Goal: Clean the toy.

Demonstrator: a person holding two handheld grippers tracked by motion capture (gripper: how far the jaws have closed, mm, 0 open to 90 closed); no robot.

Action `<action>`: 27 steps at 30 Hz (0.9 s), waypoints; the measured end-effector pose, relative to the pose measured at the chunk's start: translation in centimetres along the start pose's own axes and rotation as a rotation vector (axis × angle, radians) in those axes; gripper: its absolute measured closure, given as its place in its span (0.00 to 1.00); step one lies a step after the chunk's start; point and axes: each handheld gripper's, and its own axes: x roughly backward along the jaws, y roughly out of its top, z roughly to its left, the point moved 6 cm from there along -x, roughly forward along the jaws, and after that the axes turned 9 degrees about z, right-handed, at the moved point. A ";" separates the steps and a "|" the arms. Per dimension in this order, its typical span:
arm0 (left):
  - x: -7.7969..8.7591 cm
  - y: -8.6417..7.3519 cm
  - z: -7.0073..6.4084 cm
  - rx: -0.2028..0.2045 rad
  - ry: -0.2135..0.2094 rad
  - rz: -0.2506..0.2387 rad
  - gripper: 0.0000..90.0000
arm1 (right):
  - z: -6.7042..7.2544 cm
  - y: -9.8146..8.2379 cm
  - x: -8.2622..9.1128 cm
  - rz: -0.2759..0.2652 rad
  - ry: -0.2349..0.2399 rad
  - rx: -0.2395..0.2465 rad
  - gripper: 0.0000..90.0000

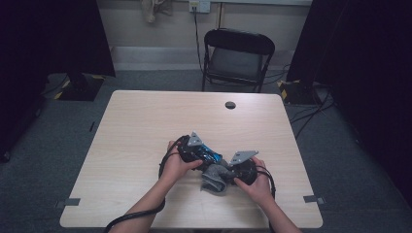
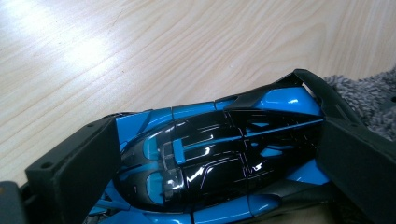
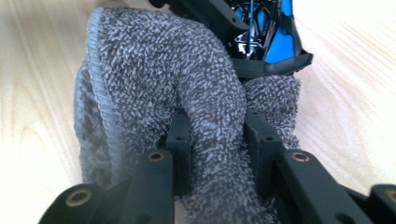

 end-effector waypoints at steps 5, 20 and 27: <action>0.0 0.0 0.0 0.000 0.001 0.000 0.00 | -0.5 0.0 0.0 0.002 0.001 -0.007 0.75; 0.0 0.0 -0.1 0.005 0.002 0.000 0.00 | -3.9 -0.7 0.6 0.002 -0.069 -0.092 0.75; 0.0 0.0 0.0 0.004 0.003 0.007 0.00 | -5.5 -0.3 0.5 0.013 -0.130 -0.130 0.75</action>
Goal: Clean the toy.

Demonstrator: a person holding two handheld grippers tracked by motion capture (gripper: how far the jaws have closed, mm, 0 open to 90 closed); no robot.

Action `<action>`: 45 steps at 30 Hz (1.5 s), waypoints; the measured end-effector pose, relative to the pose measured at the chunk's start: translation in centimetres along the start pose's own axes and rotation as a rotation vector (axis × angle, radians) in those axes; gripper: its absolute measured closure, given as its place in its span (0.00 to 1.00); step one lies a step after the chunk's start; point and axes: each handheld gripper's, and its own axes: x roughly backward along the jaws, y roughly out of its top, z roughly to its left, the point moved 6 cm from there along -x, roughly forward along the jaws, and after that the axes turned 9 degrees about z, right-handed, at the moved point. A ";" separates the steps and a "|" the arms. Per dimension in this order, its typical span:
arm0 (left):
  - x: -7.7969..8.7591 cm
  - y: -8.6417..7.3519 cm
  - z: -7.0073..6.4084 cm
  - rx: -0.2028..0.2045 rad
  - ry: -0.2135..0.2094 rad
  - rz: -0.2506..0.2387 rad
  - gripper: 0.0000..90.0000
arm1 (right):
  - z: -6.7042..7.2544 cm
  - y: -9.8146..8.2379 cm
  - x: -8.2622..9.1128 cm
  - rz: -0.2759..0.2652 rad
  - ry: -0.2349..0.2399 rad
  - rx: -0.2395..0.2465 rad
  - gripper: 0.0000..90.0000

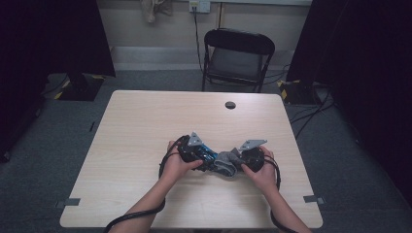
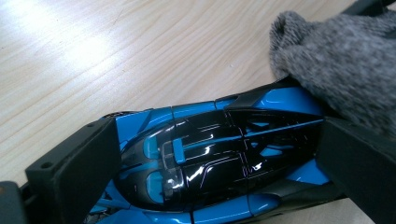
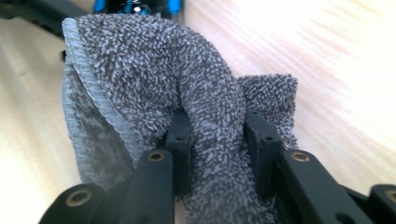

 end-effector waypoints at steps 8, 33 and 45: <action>0.0 -0.1 0.1 -0.003 -0.003 -0.002 0.00 | 0.2 -0.8 1.1 -0.038 0.053 -0.005 0.75; 0.0 -0.2 0.2 0.003 0.001 -0.020 0.00 | 4.5 -0.1 0.0 -0.005 0.125 0.113 0.75; 0.0 -0.2 0.2 -0.001 -0.001 -0.019 0.00 | 0.8 -0.2 0.3 0.007 0.054 0.010 0.75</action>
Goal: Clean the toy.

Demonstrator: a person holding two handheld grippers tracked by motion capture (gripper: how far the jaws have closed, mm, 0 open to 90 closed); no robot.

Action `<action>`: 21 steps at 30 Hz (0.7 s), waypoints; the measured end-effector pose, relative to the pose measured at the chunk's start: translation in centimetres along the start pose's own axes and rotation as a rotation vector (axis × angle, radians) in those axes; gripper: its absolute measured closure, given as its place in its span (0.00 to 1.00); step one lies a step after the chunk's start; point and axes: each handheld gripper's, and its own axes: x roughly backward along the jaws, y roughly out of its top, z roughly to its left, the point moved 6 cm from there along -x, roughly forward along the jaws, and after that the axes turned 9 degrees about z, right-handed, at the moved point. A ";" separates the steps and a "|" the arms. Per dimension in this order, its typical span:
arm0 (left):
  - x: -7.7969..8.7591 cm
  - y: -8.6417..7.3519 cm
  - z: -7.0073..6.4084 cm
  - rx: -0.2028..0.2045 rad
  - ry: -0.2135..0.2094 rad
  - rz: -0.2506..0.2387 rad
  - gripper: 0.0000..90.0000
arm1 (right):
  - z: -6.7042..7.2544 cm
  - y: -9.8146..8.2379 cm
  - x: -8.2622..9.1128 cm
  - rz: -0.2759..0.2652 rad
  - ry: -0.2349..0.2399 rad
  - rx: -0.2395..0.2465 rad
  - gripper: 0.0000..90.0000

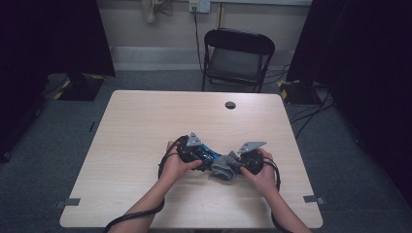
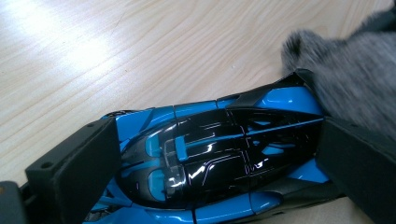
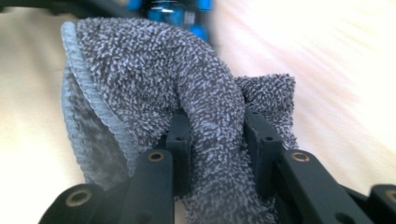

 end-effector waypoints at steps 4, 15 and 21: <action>0.0 0.0 0.0 0.003 -0.004 -0.003 0.00 | -2.1 -0.2 0.9 -0.005 -0.030 -0.061 0.75; 0.0 -0.1 0.0 0.001 -0.002 -0.012 0.00 | -5.9 1.8 2.4 -0.089 -0.132 -0.244 0.75; 0.0 -0.2 0.0 0.001 -0.003 -0.024 0.00 | -5.9 4.3 0.4 -0.072 -0.191 -0.261 0.75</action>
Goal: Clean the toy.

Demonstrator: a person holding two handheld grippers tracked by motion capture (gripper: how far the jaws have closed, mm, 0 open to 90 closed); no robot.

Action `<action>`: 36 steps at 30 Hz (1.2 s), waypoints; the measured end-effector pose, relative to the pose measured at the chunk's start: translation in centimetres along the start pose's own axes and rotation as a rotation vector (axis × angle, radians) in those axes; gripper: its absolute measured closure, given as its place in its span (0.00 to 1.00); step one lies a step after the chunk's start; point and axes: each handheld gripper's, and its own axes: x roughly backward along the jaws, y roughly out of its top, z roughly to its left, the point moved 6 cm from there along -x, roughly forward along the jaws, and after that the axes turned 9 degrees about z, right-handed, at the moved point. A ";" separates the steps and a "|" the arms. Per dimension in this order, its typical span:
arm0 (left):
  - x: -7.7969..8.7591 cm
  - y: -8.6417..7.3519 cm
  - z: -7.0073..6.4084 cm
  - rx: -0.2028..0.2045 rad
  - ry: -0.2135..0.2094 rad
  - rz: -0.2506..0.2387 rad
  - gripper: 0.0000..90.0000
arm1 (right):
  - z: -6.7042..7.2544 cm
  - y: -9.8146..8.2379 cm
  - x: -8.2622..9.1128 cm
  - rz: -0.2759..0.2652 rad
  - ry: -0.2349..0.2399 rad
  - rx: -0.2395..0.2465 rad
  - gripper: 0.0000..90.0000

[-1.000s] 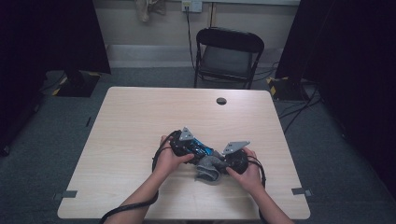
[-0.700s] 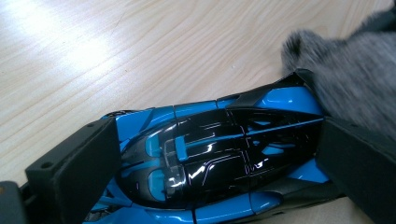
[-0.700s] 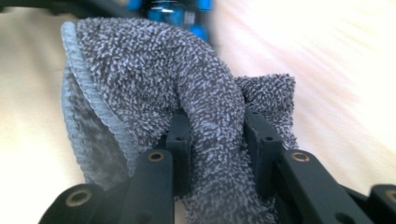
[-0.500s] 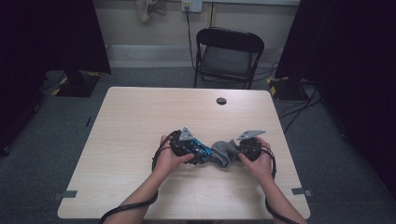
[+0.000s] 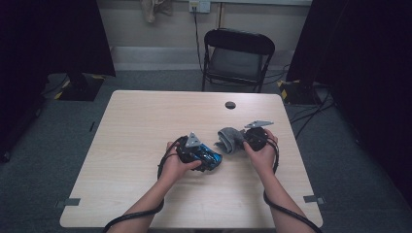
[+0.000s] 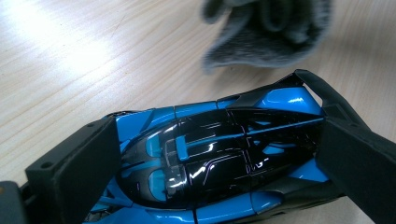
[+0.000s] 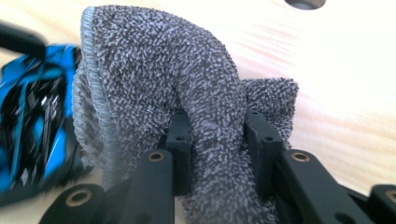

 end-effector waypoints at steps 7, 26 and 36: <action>0.0 0.0 0.0 0.000 -0.003 0.003 0.00 | 2.1 2.8 -2.2 0.001 -0.045 -0.020 0.74; 0.0 0.0 0.3 0.005 -0.009 0.010 0.00 | 6.0 1.2 -4.0 0.054 0.090 0.079 0.74; 0.0 0.1 0.1 -0.003 -0.020 0.021 0.00 | 5.6 -0.7 -2.0 0.062 0.128 0.119 0.74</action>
